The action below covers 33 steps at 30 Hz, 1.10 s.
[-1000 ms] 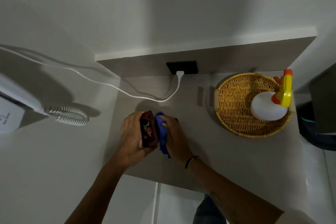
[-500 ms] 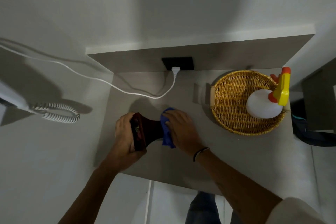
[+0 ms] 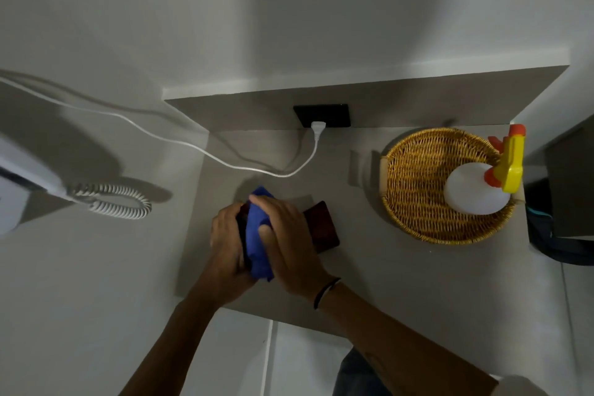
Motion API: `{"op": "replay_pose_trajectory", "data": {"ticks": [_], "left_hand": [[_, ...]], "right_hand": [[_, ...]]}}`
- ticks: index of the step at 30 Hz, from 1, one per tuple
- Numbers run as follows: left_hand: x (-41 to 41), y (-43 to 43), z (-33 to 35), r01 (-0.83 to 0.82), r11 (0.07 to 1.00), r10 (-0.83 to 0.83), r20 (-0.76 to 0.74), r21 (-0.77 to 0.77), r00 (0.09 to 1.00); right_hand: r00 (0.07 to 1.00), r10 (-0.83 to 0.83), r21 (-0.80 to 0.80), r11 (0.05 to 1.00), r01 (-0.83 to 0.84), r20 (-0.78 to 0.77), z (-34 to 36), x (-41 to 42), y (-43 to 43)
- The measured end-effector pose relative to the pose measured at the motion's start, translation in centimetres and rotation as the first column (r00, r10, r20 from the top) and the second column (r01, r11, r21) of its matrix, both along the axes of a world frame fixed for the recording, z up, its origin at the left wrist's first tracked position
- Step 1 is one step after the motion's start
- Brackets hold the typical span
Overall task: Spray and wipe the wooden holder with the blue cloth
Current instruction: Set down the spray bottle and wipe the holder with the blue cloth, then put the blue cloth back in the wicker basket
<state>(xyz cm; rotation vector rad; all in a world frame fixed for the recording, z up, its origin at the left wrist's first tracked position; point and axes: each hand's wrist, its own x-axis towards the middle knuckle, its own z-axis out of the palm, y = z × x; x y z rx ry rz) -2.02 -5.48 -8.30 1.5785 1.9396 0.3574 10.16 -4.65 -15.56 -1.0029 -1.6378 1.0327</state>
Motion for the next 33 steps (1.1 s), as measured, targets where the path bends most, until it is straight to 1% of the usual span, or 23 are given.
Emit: {"op": "replay_pose_trajectory", "data": {"ticks": [2, 4, 5, 7, 9, 13, 14, 15, 18, 21, 22, 23, 25, 27, 29, 31, 33], "left_hand": [[-0.6, -0.5, -0.1, 0.008, 1.0, -0.008, -0.06, -0.001, 0.998], [-0.9, -0.9, 1.0, 0.042, 0.999, -0.043, -0.073, -0.014, 0.996], [-1.0, -0.9, 1.5, 0.074, 0.997, -0.073, -0.083, 0.007, 0.994], [-0.4, -0.5, 1.7, 0.137, 0.99, -0.134, -0.1, 0.027, 0.986], [0.0, -0.1, 2.0, 0.2, 0.98, -0.198, -0.105, 0.014, 0.975], [-0.1, 0.3, 2.4, 0.258, 0.966, -0.254, -0.169, 0.003, 0.952], [0.0, 0.7, 2.3, 0.266, 0.964, -0.261, -0.189, 0.001, 0.946], [0.0, 1.0, 2.2, 0.283, 0.959, -0.275, -0.207, 0.009, 0.939], [0.0, 2.0, 1.8, 0.377, 0.925, -0.354, -0.264, 0.043, 0.897], [-0.1, 3.2, 1.2, 0.445, 0.894, -0.411, -0.31, 0.044, 0.857], [-0.3, 3.5, 0.9, 0.466, 0.884, -0.432, -0.325, 0.032, 0.841], [-0.3, 3.7, 0.8, 0.488, 0.873, -0.454, -0.344, 0.016, 0.822], [-0.4, 3.7, 0.6, 0.533, 0.845, -0.507, -0.396, -0.051, 0.766], [-0.4, 3.4, 0.4, 0.594, 0.801, -0.559, -0.456, -0.079, 0.692], [-0.4, 3.0, 0.5, 0.622, 0.774, -0.586, -0.512, -0.122, 0.629], [-0.1, 2.5, 0.8, 0.617, 0.78, -0.571, -0.523, -0.106, 0.632], [0.8, 2.1, 1.6, 0.604, 0.796, -0.535, -0.506, -0.034, 0.677]], "right_hand": [[0.997, 0.056, -0.011, 0.998, -0.056, 0.06, -2.9, 1.7, 0.5], [0.967, 0.01, 0.039, 0.999, -0.021, 0.256, -5.7, 3.5, 1.5], [0.939, -0.024, 0.074, 0.997, -0.001, 0.343, -6.9, 4.2, 2.1], [0.894, -0.065, 0.151, 0.989, -0.003, 0.443, -8.3, 5.4, 2.8], [0.835, -0.059, 0.149, 0.989, -0.028, 0.547, -8.8, 6.3, 3.5], [0.672, -0.092, 0.101, 0.995, 0.025, 0.735, -7.9, 8.3, 4.6], [0.654, -0.095, 0.104, 0.994, 0.025, 0.751, -7.3, 8.7, 4.7], [0.654, -0.093, 0.11, 0.994, 0.016, 0.751, -6.6, 8.8, 4.4], [0.735, -0.083, 0.14, 0.99, -0.016, 0.673, -4.3, 8.9, 3.0], [0.784, -0.188, 0.228, 0.972, 0.061, 0.592, -1.5, 9.9, 1.8], [0.785, -0.229, 0.243, 0.964, 0.103, 0.576, -0.7, 10.5, 1.6], [0.766, -0.278, 0.252, 0.955, 0.156, 0.579, 0.1, 11.6, 1.6], [0.702, -0.366, 0.269, 0.93, 0.251, 0.611, 1.1, 13.9, 2.2], [0.611, -0.435, 0.304, 0.9, 0.311, 0.662, 1.6, 16.9, 3.2], [0.521, -0.455, 0.308, 0.886, 0.346, 0.723, 1.4, 19.3, 4.7], [0.448, -0.421, 0.272, 0.893, 0.36, 0.789, 0.5, 20.9, 6.1], [0.412, -0.337, 0.207, 0.921, 0.329, 0.846, -0.4, 21.3, 7.2]]}}
